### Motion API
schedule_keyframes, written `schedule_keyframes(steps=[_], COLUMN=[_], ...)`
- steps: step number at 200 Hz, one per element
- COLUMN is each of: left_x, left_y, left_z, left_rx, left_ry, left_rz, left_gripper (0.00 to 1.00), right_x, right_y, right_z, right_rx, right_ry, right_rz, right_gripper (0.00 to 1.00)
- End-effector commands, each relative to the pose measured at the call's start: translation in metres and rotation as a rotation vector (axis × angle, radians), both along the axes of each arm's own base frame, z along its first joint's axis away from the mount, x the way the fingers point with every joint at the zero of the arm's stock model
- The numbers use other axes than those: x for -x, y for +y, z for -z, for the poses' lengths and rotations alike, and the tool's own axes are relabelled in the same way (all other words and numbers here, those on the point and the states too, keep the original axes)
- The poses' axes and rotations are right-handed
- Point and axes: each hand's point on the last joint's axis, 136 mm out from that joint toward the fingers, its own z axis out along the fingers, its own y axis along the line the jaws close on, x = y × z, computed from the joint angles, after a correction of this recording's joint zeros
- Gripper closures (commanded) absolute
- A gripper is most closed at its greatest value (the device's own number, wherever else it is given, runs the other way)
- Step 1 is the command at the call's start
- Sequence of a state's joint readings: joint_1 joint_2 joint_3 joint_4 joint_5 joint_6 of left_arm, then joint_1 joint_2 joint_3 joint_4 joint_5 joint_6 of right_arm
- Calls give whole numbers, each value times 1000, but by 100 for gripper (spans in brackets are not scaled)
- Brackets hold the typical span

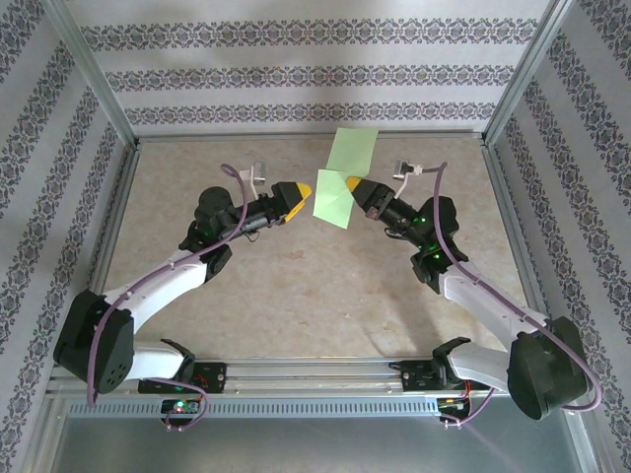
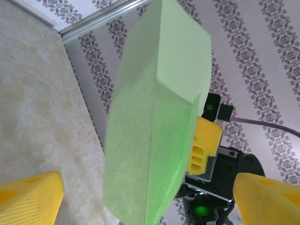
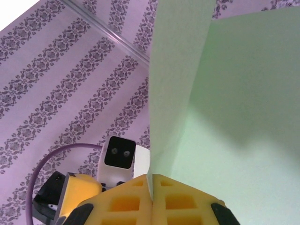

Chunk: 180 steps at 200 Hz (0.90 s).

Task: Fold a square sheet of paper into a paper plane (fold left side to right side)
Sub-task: Turn over the paper at the center of the table.

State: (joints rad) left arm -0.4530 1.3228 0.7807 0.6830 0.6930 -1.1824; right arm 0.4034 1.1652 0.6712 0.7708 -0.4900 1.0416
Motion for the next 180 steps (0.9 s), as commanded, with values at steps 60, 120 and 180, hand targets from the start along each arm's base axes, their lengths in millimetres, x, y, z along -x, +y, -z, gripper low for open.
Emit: schedule_keyframes(steps=[60,120,180], left_x=[9,9,8], left_y=[-22,-21,-21], left_z=[-36,-33,-18], left_rx=[108,90,38], left_ry=[-86,-82,-49], left_rz=[103,93,89], left_gripper=[36,74,96], right_x=[-4,-9,-4], right_y=[25,24,13], right_z=[-17,-1,9], right_rx=[-60,-53,-18], right_ry=[-31,17,25], right_rz=[-46,-30,-12], right_gripper=[100,94,70])
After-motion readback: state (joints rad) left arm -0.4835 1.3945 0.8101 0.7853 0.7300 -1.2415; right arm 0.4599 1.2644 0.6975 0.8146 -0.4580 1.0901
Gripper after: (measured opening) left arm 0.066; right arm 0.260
